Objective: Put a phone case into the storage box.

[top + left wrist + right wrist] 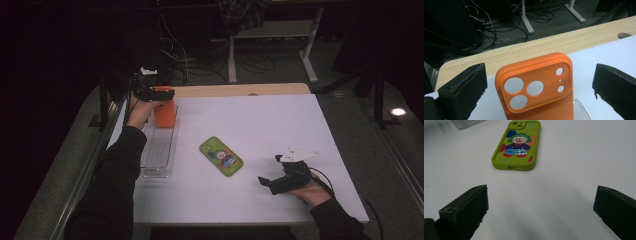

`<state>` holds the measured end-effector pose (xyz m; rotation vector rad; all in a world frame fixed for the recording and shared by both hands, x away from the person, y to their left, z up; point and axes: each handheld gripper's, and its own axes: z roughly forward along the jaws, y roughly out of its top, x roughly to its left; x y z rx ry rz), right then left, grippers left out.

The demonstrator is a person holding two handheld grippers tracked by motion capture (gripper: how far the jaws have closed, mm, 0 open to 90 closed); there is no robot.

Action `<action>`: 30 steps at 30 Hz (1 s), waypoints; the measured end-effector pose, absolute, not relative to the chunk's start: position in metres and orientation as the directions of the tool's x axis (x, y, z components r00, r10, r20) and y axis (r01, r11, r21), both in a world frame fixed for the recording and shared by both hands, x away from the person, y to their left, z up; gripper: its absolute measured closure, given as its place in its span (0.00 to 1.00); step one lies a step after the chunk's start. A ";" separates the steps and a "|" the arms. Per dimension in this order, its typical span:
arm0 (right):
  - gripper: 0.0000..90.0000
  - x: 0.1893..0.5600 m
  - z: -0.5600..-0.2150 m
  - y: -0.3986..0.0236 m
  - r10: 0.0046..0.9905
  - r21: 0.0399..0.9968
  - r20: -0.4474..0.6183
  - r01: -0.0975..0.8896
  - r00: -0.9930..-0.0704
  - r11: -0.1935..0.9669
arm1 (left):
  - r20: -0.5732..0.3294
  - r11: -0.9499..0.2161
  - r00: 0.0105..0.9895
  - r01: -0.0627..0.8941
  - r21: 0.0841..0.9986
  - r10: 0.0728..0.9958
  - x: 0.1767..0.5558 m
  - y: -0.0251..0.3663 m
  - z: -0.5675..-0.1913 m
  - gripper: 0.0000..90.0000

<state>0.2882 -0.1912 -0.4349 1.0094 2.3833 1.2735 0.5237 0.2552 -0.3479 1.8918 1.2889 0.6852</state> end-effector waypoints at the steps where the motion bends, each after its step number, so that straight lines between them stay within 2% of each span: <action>1: 0.00 0.288 -0.435 -0.191 0.681 0.806 0.095 0.458 -0.726 0.375 | 0.030 -0.241 0.366 0.548 0.801 0.930 0.522 0.255 -0.347 0.00; 5: 0.00 0.288 -0.435 -0.191 0.681 0.806 0.092 0.456 -0.726 0.377 | 0.031 -0.290 0.428 0.556 0.779 0.903 0.512 0.254 -0.342 0.00; 17: 0.00 0.289 -0.434 -0.189 0.680 0.806 0.081 0.449 -0.728 0.386 | -0.018 -0.343 0.577 0.510 0.788 0.817 0.474 0.240 -0.325 0.00; 21: 0.00 0.288 -0.434 -0.189 0.685 0.802 0.091 0.460 -0.723 0.380 | -0.045 -0.349 0.624 0.494 0.796 0.780 0.460 0.229 -0.322 0.00; 30: 0.00 0.288 -0.433 -0.189 0.687 0.804 0.084 0.457 -0.722 0.382 | -0.029 -0.417 0.707 0.449 0.790 0.706 0.430 0.198 -0.324 0.00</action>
